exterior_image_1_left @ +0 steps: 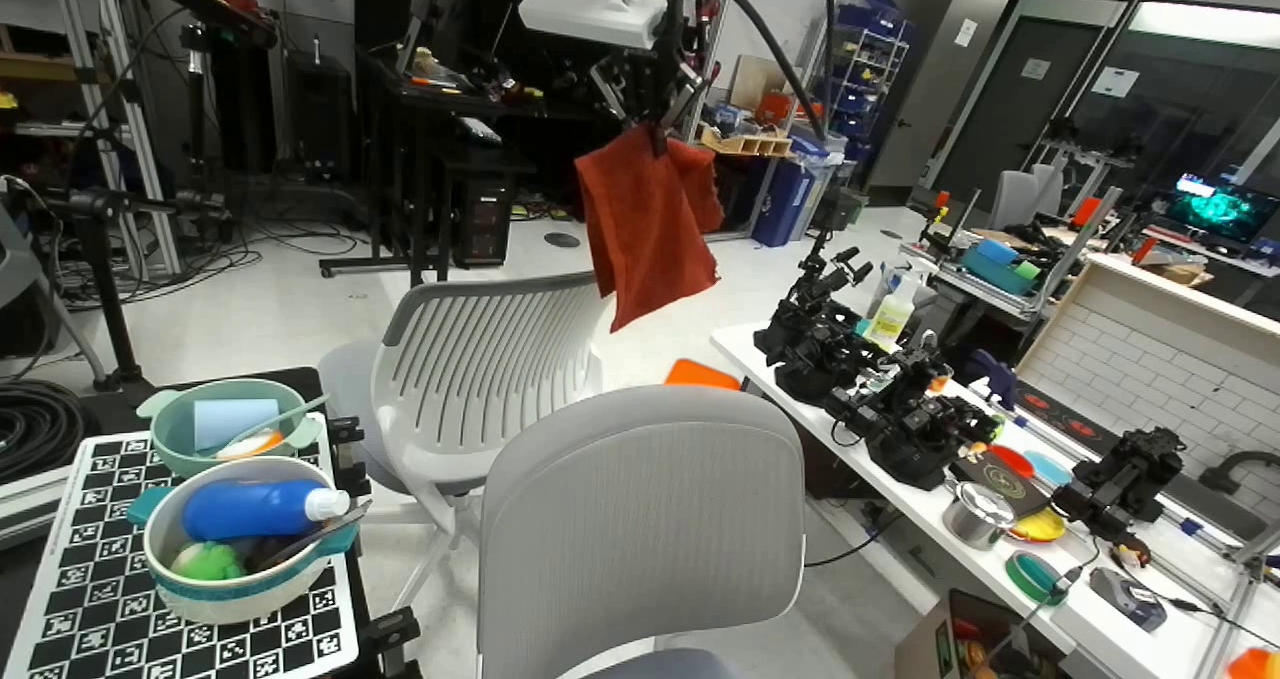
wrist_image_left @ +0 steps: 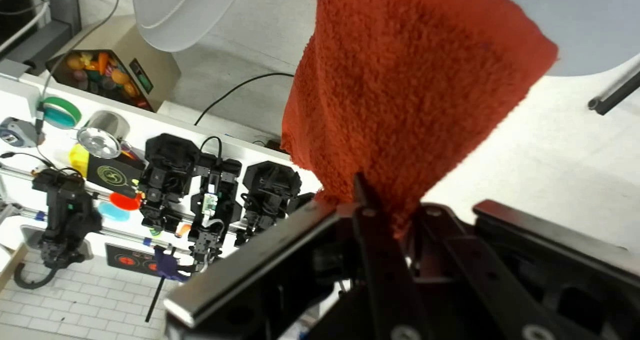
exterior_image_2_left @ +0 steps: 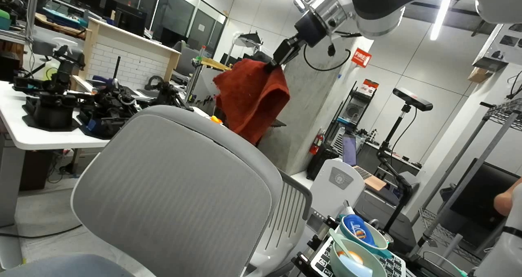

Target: Move the orange cloth to the chair on the left and then back to the chair on the right

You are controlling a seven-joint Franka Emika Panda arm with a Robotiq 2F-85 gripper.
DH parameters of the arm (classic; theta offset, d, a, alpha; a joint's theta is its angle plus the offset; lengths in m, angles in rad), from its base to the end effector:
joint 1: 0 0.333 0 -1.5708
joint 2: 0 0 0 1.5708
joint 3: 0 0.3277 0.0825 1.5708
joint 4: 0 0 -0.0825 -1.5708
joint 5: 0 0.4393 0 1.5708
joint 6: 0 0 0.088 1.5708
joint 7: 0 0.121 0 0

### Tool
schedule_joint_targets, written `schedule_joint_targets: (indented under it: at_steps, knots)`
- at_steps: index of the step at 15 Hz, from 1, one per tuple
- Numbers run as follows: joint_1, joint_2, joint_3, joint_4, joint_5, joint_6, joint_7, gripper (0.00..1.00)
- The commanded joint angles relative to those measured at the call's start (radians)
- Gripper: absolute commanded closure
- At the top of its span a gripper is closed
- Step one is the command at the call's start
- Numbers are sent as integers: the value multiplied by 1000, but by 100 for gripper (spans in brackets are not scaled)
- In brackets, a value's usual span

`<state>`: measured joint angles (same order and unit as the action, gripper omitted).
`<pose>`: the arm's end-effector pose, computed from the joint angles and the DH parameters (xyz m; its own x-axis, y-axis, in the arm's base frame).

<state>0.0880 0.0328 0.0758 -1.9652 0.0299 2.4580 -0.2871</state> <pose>0.6510 0.1074 0.4816 0.8088 0.3969 0.4339 0.3960 -0.9131 0.0971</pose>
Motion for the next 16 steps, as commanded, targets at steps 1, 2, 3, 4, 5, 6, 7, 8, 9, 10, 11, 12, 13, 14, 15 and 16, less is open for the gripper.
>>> schedule_joint_targets:
  at_steps: [1,2,3,4,5,6,7,8,9,10,11,12,13,14,15,16]
  knots:
    - [27,27,36,110,16,-86,38,97]
    - [37,18,47,125,19,-102,49,97]
    - [46,14,56,145,19,-118,59,97]
    - [55,5,67,158,20,-131,71,97]
    - [62,4,74,176,20,-145,79,97]
    - [70,0,80,178,16,-145,89,97]
    - [76,1,86,186,12,-153,95,97]
    - [81,0,89,183,3,-153,105,97]
    - [84,0,91,182,-2,-155,108,97]
    - [85,-3,91,174,-11,-153,113,97]
    - [84,-9,90,166,-26,-152,118,97]
    - [81,-19,85,154,-46,-151,126,97]
    - [77,-27,82,147,-59,-153,127,97]
    - [73,-36,79,139,-75,-153,129,97]
    - [68,-48,74,127,-87,-151,128,97]
    - [63,-56,71,117,-92,-148,125,97]
